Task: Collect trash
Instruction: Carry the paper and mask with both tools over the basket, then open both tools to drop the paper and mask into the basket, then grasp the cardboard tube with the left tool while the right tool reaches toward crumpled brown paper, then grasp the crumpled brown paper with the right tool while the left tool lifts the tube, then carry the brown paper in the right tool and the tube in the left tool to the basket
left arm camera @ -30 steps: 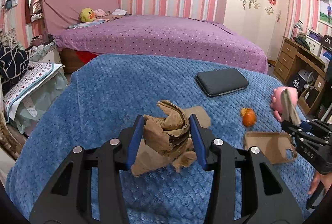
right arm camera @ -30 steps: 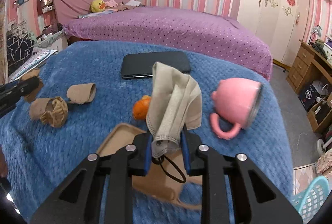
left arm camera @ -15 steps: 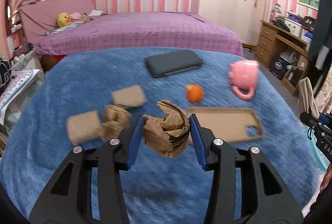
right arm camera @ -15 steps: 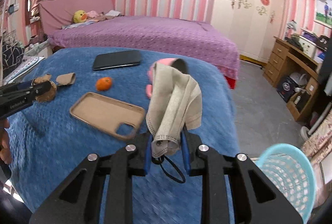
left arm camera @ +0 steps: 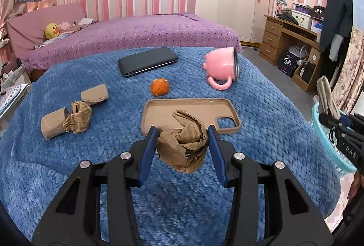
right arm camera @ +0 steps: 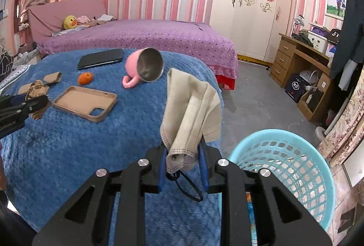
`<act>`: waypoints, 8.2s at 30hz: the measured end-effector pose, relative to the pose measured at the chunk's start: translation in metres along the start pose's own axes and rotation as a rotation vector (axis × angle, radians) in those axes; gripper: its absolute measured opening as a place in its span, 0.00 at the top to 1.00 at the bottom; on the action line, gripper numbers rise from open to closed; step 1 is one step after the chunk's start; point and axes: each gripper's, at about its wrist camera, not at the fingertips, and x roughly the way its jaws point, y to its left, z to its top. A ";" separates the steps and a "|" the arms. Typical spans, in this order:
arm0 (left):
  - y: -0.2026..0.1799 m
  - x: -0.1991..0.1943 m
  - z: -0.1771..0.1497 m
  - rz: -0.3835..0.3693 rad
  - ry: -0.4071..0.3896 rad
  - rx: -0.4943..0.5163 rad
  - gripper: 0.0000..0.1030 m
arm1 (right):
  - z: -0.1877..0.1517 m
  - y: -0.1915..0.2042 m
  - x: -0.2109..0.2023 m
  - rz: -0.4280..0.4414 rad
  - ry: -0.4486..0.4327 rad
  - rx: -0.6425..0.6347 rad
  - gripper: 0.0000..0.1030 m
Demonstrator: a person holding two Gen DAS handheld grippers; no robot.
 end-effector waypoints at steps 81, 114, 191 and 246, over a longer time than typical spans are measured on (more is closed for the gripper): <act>-0.182 0.022 0.034 -0.065 -0.013 0.075 0.06 | -0.055 -0.201 0.005 -0.239 0.068 0.270 0.35; 0.005 -0.007 0.030 0.092 -0.041 -0.023 0.05 | -0.012 -0.085 0.018 -0.222 -0.026 0.327 0.04; 0.350 -0.016 -0.010 0.359 0.091 -0.300 0.47 | 0.078 0.345 0.091 0.279 0.056 -0.123 0.10; 0.034 0.011 0.026 0.033 0.029 -0.075 0.47 | 0.029 0.022 0.028 0.041 -0.058 0.074 0.53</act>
